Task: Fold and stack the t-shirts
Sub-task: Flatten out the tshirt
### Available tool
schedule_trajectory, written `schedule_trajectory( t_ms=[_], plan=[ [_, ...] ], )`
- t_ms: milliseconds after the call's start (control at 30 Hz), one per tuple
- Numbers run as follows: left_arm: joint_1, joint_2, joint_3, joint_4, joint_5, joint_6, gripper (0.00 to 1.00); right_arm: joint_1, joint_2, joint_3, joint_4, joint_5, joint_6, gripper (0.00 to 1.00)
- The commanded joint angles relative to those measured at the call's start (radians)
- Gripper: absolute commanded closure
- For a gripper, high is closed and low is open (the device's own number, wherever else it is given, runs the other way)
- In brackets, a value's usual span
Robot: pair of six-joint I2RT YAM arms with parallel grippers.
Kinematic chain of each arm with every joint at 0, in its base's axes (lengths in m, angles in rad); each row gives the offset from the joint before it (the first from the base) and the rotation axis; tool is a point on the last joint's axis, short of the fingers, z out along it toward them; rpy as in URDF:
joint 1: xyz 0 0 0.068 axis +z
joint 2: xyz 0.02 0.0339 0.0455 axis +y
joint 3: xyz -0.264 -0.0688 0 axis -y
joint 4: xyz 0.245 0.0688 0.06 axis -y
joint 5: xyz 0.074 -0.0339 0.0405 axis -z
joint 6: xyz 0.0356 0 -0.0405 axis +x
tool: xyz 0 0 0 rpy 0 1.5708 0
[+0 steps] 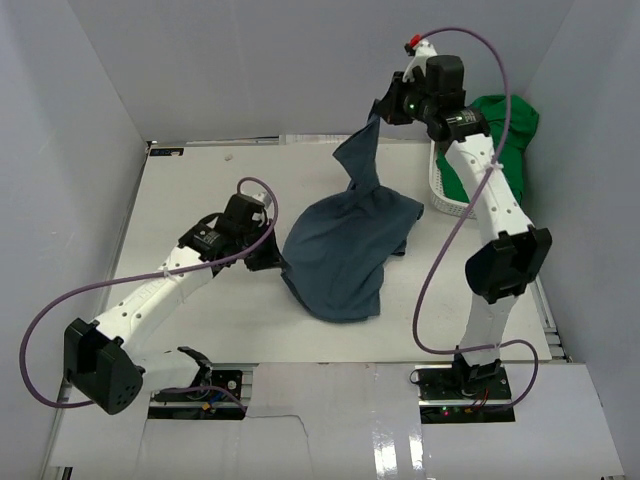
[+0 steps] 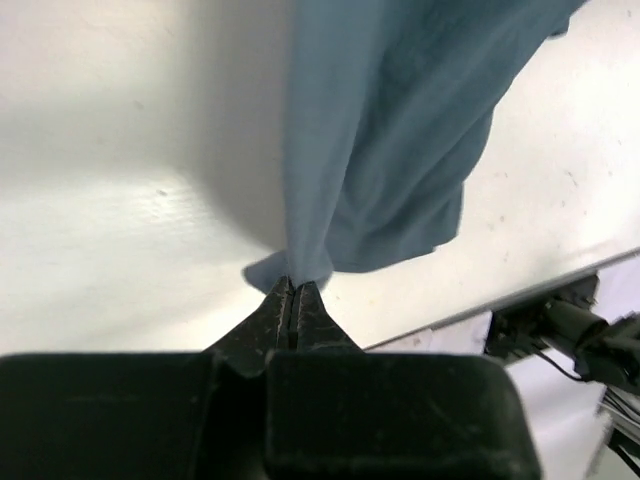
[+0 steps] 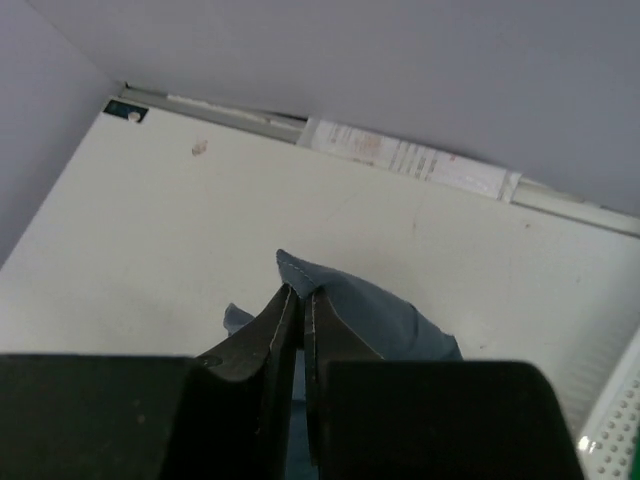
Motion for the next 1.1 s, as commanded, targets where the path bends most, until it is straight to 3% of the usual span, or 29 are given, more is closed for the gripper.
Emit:
schedule_trajectory(
  t_ms=[0, 233, 367, 767, 1067],
  plan=[
    [0.058, 0.02, 0.121, -0.17, -0.101, 0.14, 1.0, -0.006, -0.13, -0.028, -0.002, 0.059, -0.029, 0.92],
    [0.345, 0.075, 0.297, -0.181, -0.097, 0.271, 1.0, -0.007, -0.32, -0.124, -0.01, 0.067, -0.039, 0.92],
    [0.425, 0.089, 0.4, -0.161, -0.122, 0.299, 1.0, -0.007, -0.459, -0.247, 0.008, 0.05, -0.025, 0.92],
    [0.437, 0.047, 0.656, -0.086, -0.23, 0.325, 1.0, -0.009, -0.766, -0.331, 0.01, 0.042, -0.037, 0.92],
    [0.437, -0.232, 0.498, 0.103, -0.271, 0.347, 1.0, -0.007, -0.972, -0.353, 0.007, -0.004, -0.028, 0.92]
  ],
)
